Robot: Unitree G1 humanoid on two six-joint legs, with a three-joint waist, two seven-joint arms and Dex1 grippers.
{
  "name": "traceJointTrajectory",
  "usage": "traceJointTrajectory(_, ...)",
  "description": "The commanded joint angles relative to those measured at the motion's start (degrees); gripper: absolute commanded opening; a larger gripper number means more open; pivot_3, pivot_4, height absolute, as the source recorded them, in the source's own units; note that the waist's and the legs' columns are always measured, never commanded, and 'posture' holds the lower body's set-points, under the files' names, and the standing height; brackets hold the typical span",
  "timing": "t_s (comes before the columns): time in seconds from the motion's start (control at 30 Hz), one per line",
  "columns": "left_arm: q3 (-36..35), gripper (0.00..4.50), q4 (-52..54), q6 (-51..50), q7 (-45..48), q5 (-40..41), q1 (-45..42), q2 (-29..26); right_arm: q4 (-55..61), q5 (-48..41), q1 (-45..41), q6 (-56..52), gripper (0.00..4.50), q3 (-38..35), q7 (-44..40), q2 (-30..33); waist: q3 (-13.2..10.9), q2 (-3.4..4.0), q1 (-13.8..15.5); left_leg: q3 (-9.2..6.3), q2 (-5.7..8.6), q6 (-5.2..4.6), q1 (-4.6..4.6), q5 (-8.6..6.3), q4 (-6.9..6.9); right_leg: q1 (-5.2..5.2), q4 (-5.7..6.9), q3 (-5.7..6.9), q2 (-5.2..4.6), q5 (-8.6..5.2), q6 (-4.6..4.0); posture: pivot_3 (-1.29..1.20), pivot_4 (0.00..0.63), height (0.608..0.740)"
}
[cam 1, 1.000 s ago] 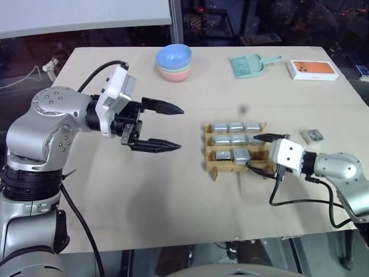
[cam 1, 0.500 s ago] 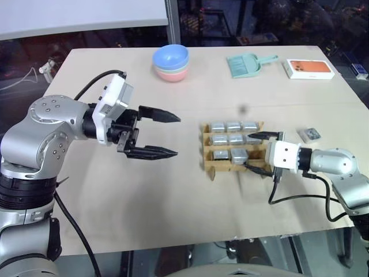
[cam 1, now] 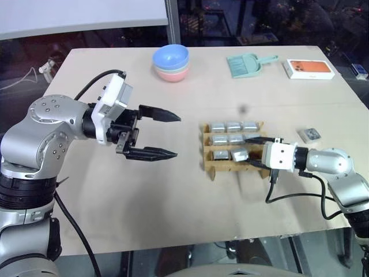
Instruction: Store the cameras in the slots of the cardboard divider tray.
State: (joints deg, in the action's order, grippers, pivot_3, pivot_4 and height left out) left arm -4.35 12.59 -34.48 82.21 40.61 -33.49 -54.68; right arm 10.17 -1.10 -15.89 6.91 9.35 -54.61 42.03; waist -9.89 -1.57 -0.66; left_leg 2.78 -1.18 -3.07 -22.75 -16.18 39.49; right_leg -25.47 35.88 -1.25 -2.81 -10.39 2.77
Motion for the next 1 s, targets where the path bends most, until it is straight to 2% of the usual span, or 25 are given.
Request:
traceJointTrajectory(0.03,-1.2,4.50,0.2,1.0,0.3,0.1,-0.2,-0.5,3.1,-2.2,0.4,0.7,0.52,-1.5,-0.2,0.1,0.0,0.00,0.0,0.00,0.00,0.00,0.00,0.00,0.00,0.00,0.00,0.00,0.00,0.01,0.01,0.00,0.150,0.740)
traceJointTrajectory(0.2,-1.1,4.50,0.3,1.0,0.2,0.2,-0.1,-0.3,5.1,-4.8,0.5,-2.0,0.50,-1.6,-1.7,0.5,0.0,0.00,-0.1,-0.01,-0.01,0.00,0.00,0.00,0.00,0.00,0.00,0.00,0.01,0.01,0.01,0.00,0.150,0.740)
traceJointTrajectory(0.37,-0.7,4.50,0.2,1.3,0.1,0.0,-0.2,0.0,5.9,-8.4,-1.1,-10.5,0.50,-0.9,-5.8,2.5,0.0,0.00,-0.1,-0.01,-0.01,0.00,0.00,0.00,0.00,-0.01,0.00,0.00,0.01,0.02,0.01,0.00,0.150,0.740)
traceJointTrajectory(0.6,-0.2,4.50,0.4,1.6,-0.2,-0.1,-0.4,0.4,2.6,-8.8,-10.0,-21.7,0.50,3.9,-14.1,4.8,0.0,0.01,0.0,0.00,-0.01,0.00,0.00,0.00,0.01,0.00,0.01,0.04,0.02,0.02,0.01,0.00,0.150,0.740)
traceJointTrajectory(0.8,-0.8,4.50,1.3,1.2,-1.2,0.3,0.0,0.4,-1.7,-7.8,-15.4,-23.4,0.50,6.4,-17.6,3.5,0.0,0.01,0.0,0.00,0.00,0.00,-0.05,0.00,0.01,-0.01,-0.02,0.04,0.01,0.08,0.09,0.00,0.150,0.740)
traceJointTrajectory(0.87,-1.1,4.50,1.7,1.0,-1.7,0.6,0.3,0.3,-2.6,-7.7,-16.1,-23.4,1.52,6.6,-18.2,3.2,0.0,0.01,0.0,0.01,0.00,0.00,-0.05,0.00,0.01,-0.01,-0.01,0.04,0.01,0.09,0.11,0.00,0.150,0.740)
traceJointTrajectory(0.93,-1.3,4.50,2.1,0.8,-1.9,0.8,0.5,0.1,-3.0,-7.9,-16.4,-23.7,2.26,6.4,-18.7,3.0,0.0,0.01,0.0,0.02,0.00,0.00,-0.05,0.00,0.01,-0.02,-0.01,0.06,0.02,0.09,0.11,0.00,0.150,0.740)
traceJointTrajectory(1.0,-1.4,4.50,2.1,0.8,-2.1,0.9,0.5,0.1,-3.8,-7.5,-16.4,-21.4,3.33,4.9,-16.8,2.0,0.0,0.01,0.0,0.02,0.00,0.00,-0.05,0.00,0.01,-0.01,0.00,0.06,0.02,0.10,0.13,0.00,0.150,0.740)
